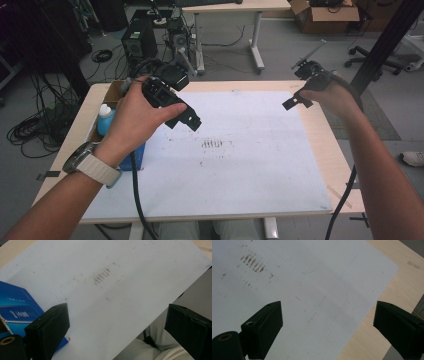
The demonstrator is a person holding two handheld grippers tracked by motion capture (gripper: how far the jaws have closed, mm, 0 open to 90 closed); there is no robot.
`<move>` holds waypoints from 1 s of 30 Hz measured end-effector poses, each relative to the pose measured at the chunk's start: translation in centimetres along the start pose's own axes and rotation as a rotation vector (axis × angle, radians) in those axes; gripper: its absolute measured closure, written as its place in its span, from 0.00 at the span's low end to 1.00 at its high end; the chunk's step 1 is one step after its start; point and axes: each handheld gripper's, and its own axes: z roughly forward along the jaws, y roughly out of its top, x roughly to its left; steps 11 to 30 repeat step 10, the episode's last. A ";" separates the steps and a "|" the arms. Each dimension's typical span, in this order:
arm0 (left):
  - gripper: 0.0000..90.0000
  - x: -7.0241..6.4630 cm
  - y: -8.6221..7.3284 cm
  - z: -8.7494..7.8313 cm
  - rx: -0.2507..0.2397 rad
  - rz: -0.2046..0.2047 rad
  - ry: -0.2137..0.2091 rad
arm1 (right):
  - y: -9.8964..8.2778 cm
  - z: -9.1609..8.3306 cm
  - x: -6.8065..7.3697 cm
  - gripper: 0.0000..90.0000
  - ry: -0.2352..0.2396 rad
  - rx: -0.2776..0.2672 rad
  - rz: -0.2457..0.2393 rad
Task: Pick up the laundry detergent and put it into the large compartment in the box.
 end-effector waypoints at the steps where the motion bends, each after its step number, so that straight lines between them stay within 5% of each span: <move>1: 0.07 0.0 0.0 0.0 0.001 0.001 0.001 | 0.0 0.0 0.0 0.10 0.000 -0.001 0.000; 30: 0.07 0.1 0.1 0.1 -0.011 -0.008 -0.010 | -0.1 0.2 0.0 0.10 0.006 0.001 0.001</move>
